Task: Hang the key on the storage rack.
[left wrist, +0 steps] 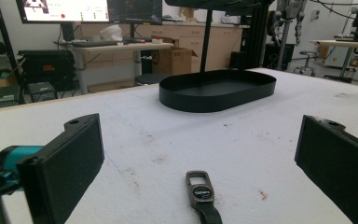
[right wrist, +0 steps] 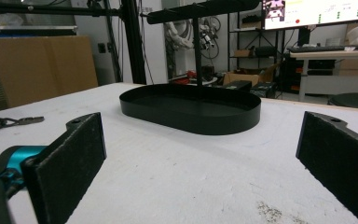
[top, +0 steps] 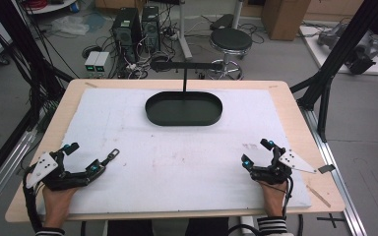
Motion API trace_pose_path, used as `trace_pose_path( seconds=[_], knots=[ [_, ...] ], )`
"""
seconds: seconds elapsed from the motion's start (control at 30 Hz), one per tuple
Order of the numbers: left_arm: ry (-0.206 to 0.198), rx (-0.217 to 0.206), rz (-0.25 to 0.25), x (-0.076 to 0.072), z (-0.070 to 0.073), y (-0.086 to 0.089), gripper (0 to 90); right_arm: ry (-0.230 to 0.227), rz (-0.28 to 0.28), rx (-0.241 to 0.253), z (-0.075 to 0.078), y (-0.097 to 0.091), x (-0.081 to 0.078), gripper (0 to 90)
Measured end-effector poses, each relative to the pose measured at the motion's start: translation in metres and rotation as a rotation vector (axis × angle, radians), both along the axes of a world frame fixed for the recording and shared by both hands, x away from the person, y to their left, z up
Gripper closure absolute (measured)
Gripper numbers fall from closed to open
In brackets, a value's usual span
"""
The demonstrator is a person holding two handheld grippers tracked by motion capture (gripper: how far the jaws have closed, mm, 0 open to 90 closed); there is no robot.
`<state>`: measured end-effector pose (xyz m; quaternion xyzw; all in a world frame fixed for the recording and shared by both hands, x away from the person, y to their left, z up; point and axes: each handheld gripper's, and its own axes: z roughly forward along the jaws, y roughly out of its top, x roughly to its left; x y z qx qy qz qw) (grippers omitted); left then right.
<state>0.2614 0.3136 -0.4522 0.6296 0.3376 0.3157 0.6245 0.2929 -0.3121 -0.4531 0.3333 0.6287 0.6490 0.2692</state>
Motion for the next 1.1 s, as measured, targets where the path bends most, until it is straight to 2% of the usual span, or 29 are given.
trace_pose_path(
  seconds=[0.17,0.27,0.67,0.83,0.97,1.1],
  knots=[
    [-0.012,0.017,-0.003,-0.001,0.000,-0.001,1.7,-0.001,0.001,-0.002,0.000,0.001,0.000,0.3],
    [-0.013,0.011,-0.006,-0.001,0.000,-0.001,1.7,0.001,0.001,-0.003,0.000,0.001,0.000,0.3],
    [0.009,0.001,-0.016,0.001,0.000,0.000,1.7,-0.007,-0.005,-0.015,0.000,0.002,0.000,0.3],
    [0.036,0.027,-0.017,0.002,0.002,0.000,1.7,-0.003,-0.005,-0.016,0.000,0.002,0.000,0.3],
    [0.017,0.016,-0.034,0.000,0.014,0.001,1.7,-0.003,-0.005,-0.021,0.000,0.002,0.000,0.3],
    [0.042,0.052,-0.059,-0.001,0.030,0.001,1.7,0.001,-0.004,-0.019,0.000,0.002,0.000,0.4]
  ],
)
